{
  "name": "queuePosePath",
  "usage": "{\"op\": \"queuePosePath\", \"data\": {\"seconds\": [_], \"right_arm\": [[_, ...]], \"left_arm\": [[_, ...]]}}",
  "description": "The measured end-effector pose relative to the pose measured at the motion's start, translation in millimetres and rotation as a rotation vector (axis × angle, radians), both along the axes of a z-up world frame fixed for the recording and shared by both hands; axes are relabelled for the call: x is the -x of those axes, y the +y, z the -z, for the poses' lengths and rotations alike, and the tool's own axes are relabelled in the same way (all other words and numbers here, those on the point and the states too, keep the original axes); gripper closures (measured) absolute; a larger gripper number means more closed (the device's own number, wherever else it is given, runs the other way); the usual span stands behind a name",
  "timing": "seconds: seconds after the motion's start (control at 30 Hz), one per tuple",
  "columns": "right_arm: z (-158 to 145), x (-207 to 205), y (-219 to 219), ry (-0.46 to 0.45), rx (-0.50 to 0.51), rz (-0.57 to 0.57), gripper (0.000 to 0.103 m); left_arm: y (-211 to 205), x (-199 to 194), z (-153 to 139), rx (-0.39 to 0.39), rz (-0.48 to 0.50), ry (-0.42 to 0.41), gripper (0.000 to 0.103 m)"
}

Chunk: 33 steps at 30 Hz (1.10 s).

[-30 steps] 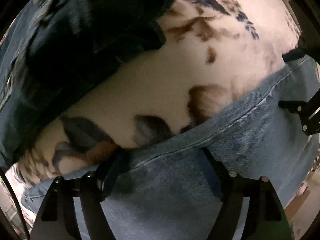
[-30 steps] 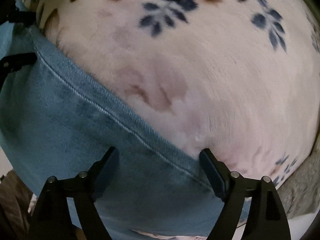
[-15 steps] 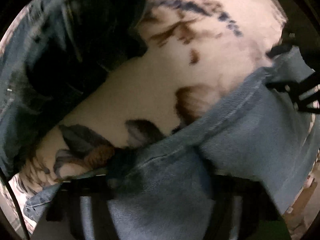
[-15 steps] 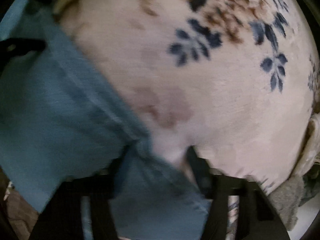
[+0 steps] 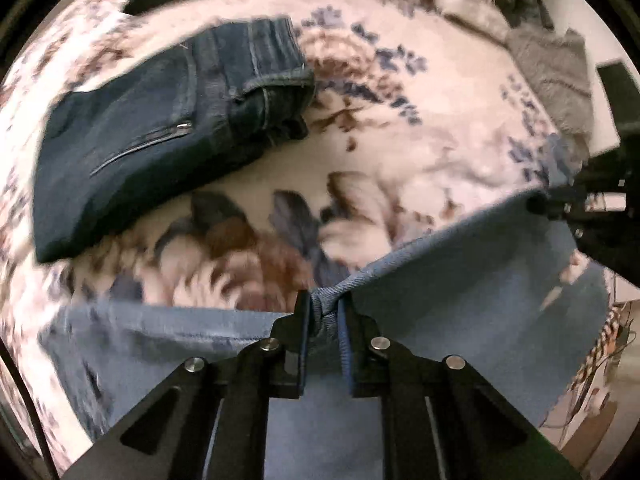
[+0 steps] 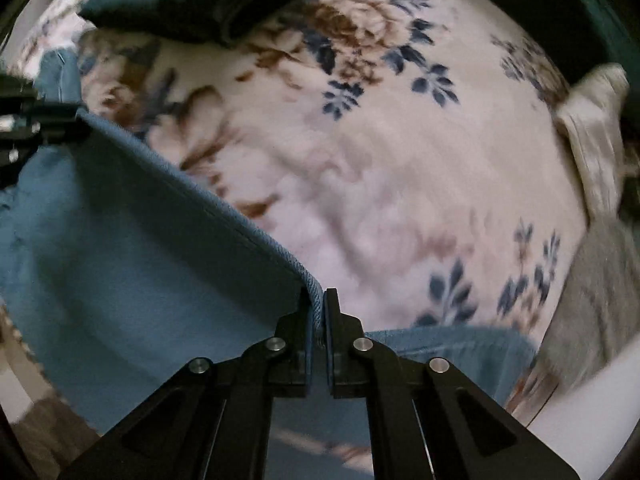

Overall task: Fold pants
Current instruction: 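Close the left gripper on the jeans leg edge while the right gripper grasps it too, then lift the jeans legs with both grippers and fold them over toward the waistband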

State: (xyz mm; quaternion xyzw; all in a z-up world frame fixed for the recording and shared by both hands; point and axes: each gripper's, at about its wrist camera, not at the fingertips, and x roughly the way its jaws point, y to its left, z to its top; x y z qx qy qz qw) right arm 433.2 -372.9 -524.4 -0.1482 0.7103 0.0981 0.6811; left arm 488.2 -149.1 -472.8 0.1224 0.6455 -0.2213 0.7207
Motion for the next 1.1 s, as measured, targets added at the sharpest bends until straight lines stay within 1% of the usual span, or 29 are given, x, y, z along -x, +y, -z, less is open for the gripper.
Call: {"op": "queuePosePath", "data": {"seconds": [0.03,0.1,0.13,0.17,0.2,0.23,0.27,0.3,0.33,0.37,0.4,0.43,0.47,0.53,0.57,0.63,0.7,0.77,0.8,0.83,0.87,0.9,0.93,0.97,1.0,1.03,1.1], "right_arm": [[-11.9,24.1,-3.5,-0.009,-0.011,0.020,0.098],[-31.0,61.3,-0.2,-0.001,-0.053,0.069,0.098],[-40.4,84.9,-0.5,0.004,-0.073,0.090,0.098],[-37.6,100.9,5.5,0.013,-0.084,0.094,0.098],[-36.2,124.6,4.7,0.024,-0.093,0.108,0.098],[-32.0,149.7,4.6,0.044,-0.103,0.118,0.098],[-24.2,171.4,6.4,0.080,-0.108,0.116,0.098],[-18.7,190.0,7.9,0.097,-0.101,0.115,0.098],[-13.0,205.7,10.1,0.106,-0.097,0.114,0.098],[-1.5,226.6,15.2,0.132,-0.087,0.101,0.098],[8.9,238.4,16.5,0.147,-0.082,0.096,0.098],[18.7,249.9,18.9,0.159,-0.082,0.097,0.098],[31.0,264.8,24.3,0.172,-0.070,0.085,0.098],[47.7,279.6,31.9,0.197,-0.051,0.070,0.098],[55.3,285.7,35.6,0.195,-0.034,0.061,0.097],[71.0,293.6,41.7,0.200,0.015,0.042,0.096],[75.7,295.5,42.0,0.197,0.028,0.070,0.094],[75.6,297.9,42.0,0.210,0.036,0.094,0.092],[72.8,297.6,40.9,0.208,0.032,0.110,0.085],[66.5,299.2,39.1,0.203,0.019,0.140,0.077],[57.8,301.2,37.0,0.198,-0.002,0.179,0.057],[49.0,303.9,35.9,0.188,-0.011,0.207,0.032],[38.3,306.9,35.3,0.171,-0.013,0.231,0.022],[30.2,307.6,34.7,0.156,-0.017,0.249,0.018],[18.4,310.3,33.6,0.137,-0.017,0.274,0.018],[9.6,312.4,32.1,0.123,-0.015,0.295,0.018],[-15.0,315.9,19.5,0.062,-0.008,0.375,0.018]], "left_arm": [[26.1,34.6,14.5,0.013,-0.014,0.001,0.093],[25.0,86.5,-0.1,0.025,-0.053,-0.012,0.093],[25.8,121.9,3.7,0.034,-0.076,-0.002,0.093],[34.3,141.4,3.1,0.052,-0.127,0.016,0.093],[39.9,162.0,10.0,0.063,-0.169,0.048,0.093],[31.8,179.8,16.5,0.066,-0.202,0.070,0.093],[37.8,201.0,18.2,0.079,-0.258,0.097,0.094],[41.5,222.7,24.0,0.078,-0.289,0.136,0.094],[45.9,235.6,24.7,0.068,-0.307,0.158,0.095],[52.4,255.9,33.6,0.062,-0.337,0.187,0.095],[57.7,273.3,47.2,0.048,-0.353,0.216,0.095],[63.4,283.2,57.9,0.036,-0.370,0.232,0.095],[68.7,295.9,81.9,0.017,-0.399,0.266,0.095],[75.4,307.3,114.5,-0.016,-0.433,0.317,0.096],[76.3,308.7,123.7,-0.019,-0.441,0.322,0.096],[72.8,306.0,135.5,-0.031,-0.432,0.333,0.096],[68.0,301.2,133.7,-0.040,-0.415,0.320,0.095],[61.5,298.6,126.3,-0.069,-0.397,0.315,0.093],[58.9,298.6,120.2,-0.076,-0.397,0.313,0.089],[56.9,298.9,115.3,-0.079,-0.394,0.308,0.083],[54.6,300.0,108.6,-0.084,-0.390,0.305,0.066],[52.4,302.0,100.7,-0.092,-0.385,0.303,0.051],[50.8,303.7,90.6,-0.083,-0.383,0.291,0.045],[49.6,304.8,81.2,-0.076,-0.382,0.270,0.033],[46.9,306.0,70.6,-0.085,-0.372,0.240,0.024],[43.7,307.4,59.4,-0.095,-0.358,0.208,0.021],[35.9,307.3,33.2,-0.086,-0.344,0.119,0.019]]}}
